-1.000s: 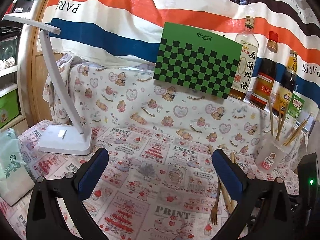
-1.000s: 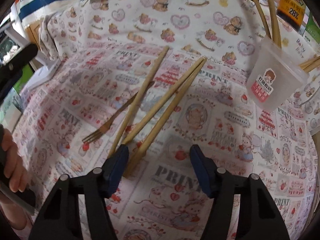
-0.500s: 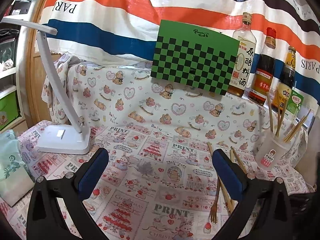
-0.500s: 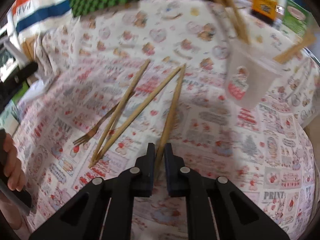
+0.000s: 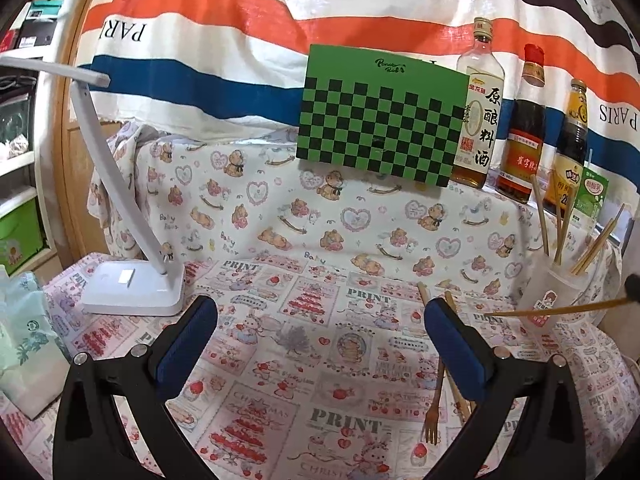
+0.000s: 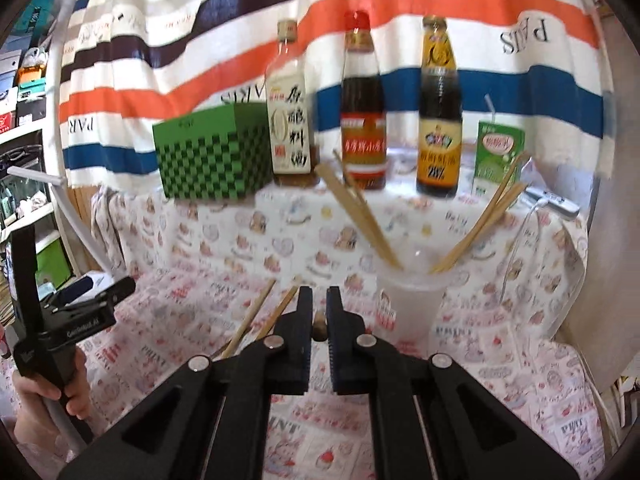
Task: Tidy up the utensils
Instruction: 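Close the right tool on a chopstick while the left tool lowers onto another, then close the left tool on a chopstick and lift it while the right tool holds its chopstick, then carry both held chopsticks upright over the clear plastic cup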
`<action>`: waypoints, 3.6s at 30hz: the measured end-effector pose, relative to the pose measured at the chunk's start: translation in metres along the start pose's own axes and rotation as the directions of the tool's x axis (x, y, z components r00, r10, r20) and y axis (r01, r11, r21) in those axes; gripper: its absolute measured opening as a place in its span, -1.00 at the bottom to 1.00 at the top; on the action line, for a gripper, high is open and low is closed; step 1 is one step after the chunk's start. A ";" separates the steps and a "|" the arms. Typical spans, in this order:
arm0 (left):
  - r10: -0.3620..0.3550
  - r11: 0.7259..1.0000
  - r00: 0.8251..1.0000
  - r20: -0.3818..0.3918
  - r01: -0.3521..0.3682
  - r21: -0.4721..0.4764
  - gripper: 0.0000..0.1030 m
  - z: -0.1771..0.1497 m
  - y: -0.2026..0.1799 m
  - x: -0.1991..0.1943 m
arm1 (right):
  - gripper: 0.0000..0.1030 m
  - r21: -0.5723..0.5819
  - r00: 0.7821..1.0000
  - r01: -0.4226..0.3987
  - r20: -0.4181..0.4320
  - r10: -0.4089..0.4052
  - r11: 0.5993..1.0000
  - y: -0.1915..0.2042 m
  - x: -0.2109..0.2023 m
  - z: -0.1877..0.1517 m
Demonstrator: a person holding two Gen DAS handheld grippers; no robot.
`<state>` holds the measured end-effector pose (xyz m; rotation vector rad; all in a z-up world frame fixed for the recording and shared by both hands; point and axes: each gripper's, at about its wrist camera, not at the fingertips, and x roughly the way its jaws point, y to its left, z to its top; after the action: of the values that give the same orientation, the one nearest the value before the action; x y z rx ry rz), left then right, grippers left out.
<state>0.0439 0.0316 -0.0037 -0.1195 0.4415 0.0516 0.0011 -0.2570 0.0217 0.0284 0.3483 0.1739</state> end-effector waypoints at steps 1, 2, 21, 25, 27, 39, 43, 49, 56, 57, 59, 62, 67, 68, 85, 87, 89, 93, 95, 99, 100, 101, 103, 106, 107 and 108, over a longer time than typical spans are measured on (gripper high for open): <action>0.002 1.000 1.000 0.005 -0.002 0.006 0.99 0.000 -0.001 -0.001 | -0.88 0.013 1.000 -0.002 0.030 0.002 1.000 -0.003 -0.002 -0.001; 0.000 1.000 1.000 0.008 0.000 0.009 0.99 0.000 -0.002 -0.002 | -0.88 0.025 0.999 -0.005 0.053 0.004 1.000 -0.005 -0.005 -0.001; -0.420 0.881 0.798 -0.432 0.473 0.017 -0.53 -0.028 -0.069 0.028 | -0.88 0.054 0.972 -0.025 0.233 0.012 0.998 -0.021 -0.040 0.013; -0.382 0.882 0.808 -0.448 0.464 0.084 -0.53 -0.036 -0.083 0.028 | -0.88 0.030 0.972 -0.010 0.237 0.003 0.999 -0.017 -0.041 0.013; -0.369 0.881 0.811 -0.455 0.461 0.106 -0.53 -0.039 -0.087 0.028 | -0.88 0.032 0.972 -0.024 0.232 0.016 0.999 -0.017 -0.041 0.013; -0.296 0.910 0.806 -0.512 0.401 0.104 -0.53 -0.049 -0.088 0.047 | -0.88 0.018 0.984 -0.033 0.177 0.030 0.999 -0.012 -0.027 0.007; -0.274 0.911 0.809 -0.520 0.391 0.127 -0.60 -0.053 -0.091 0.049 | -0.88 0.019 0.985 -0.031 0.168 0.028 0.999 -0.011 -0.024 0.006; -0.230 0.926 0.824 -0.518 0.348 0.143 -0.89 -0.053 -0.088 0.053 | -0.88 0.027 0.988 -0.029 0.150 0.024 0.999 -0.012 -0.020 0.002; -0.233 0.928 0.825 -0.515 0.347 0.136 -0.92 -0.050 -0.082 0.051 | -0.88 0.035 0.991 -0.022 0.131 0.017 0.999 -0.014 -0.015 0.000; -0.247 0.928 0.828 -0.503 0.352 0.124 -0.92 -0.048 -0.079 0.048 | -0.88 0.036 0.991 -0.023 0.131 0.018 0.999 -0.014 -0.015 0.000; -0.298 0.924 0.844 -0.446 0.372 0.086 -0.92 -0.037 -0.070 0.038 | -0.88 0.041 0.991 -0.021 0.131 0.016 0.999 -0.015 -0.015 0.000; -0.370 0.913 0.872 -0.321 0.406 0.051 -0.92 -0.017 -0.058 0.013 | -0.88 0.048 0.991 -0.018 0.133 0.011 0.999 -0.016 -0.015 0.000; -0.441 0.895 0.889 -0.124 0.446 0.015 -0.92 0.003 -0.037 -0.020 | -0.88 0.051 0.991 -0.016 0.133 0.009 0.999 -0.016 -0.015 0.000; -0.447 0.892 0.889 -0.101 0.451 0.015 -0.92 0.005 -0.036 -0.024 | -0.88 0.051 0.991 -0.015 0.134 0.008 0.999 -0.016 -0.015 0.000; -0.478 0.879 0.876 0.063 0.476 0.043 -0.92 0.015 -0.030 -0.055 | -0.88 0.050 0.991 -0.009 0.136 0.002 0.999 -0.015 -0.016 -0.002; -0.473 0.881 0.879 0.066 0.470 0.051 -0.92 0.014 -0.032 -0.055 | -0.88 0.048 0.991 -0.008 0.137 0.001 0.999 -0.015 -0.016 -0.002; -0.475 0.880 0.877 0.067 0.472 0.055 -0.92 0.014 -0.033 -0.056 | -0.88 0.048 0.991 -0.010 0.135 0.003 0.999 -0.015 -0.016 -0.001; -0.475 0.880 0.877 0.069 0.472 0.053 -0.92 0.013 -0.033 -0.055 | -0.88 0.037 0.991 -0.013 0.135 0.008 0.999 -0.013 -0.016 -0.001; -0.472 0.882 0.879 0.072 0.470 0.047 -0.92 0.014 -0.033 -0.054 | -0.88 0.032 0.991 -0.011 0.132 0.007 0.999 -0.012 -0.014 -0.002; -0.467 0.884 0.881 0.071 0.466 0.030 -0.92 0.014 -0.032 -0.048 | -0.88 0.031 0.992 -0.017 0.126 0.013 0.999 -0.011 -0.013 -0.003; -0.474 0.881 0.878 0.066 0.473 0.024 -0.92 0.014 -0.032 -0.047 | -0.88 0.027 0.992 -0.016 0.124 0.012 1.000 -0.011 -0.012 -0.004; -0.479 0.878 0.876 0.060 0.479 0.020 -0.92 0.014 -0.032 -0.045 | -0.88 0.026 0.992 -0.016 0.124 0.012 1.000 -0.010 -0.012 -0.004; -0.472 0.882 0.880 0.058 0.471 0.030 -0.92 0.014 -0.034 -0.044 | -0.88 0.026 0.992 -0.017 0.124 0.013 1.000 -0.010 -0.012 -0.004; -0.483 0.875 0.874 0.046 0.482 0.042 -0.92 0.013 -0.038 -0.043 | -0.88 0.021 0.992 -0.019 0.125 0.016 1.000 -0.009 -0.012 -0.004; -0.497 0.868 0.867 0.028 0.496 0.040 -0.92 0.013 -0.039 -0.040 | -0.88 0.020 0.992 -0.018 0.125 0.016 1.000 -0.009 -0.012 -0.004; -0.516 0.856 0.857 -0.003 0.516 0.033 -0.91 0.011 -0.041 -0.035 | -0.88 0.017 0.992 -0.019 0.125 0.016 1.000 -0.008 -0.012 -0.004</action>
<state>0.0200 -0.0087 0.0258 -0.2027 0.3918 -0.4876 -0.0102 -0.2673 0.0212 0.0604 0.2250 0.1855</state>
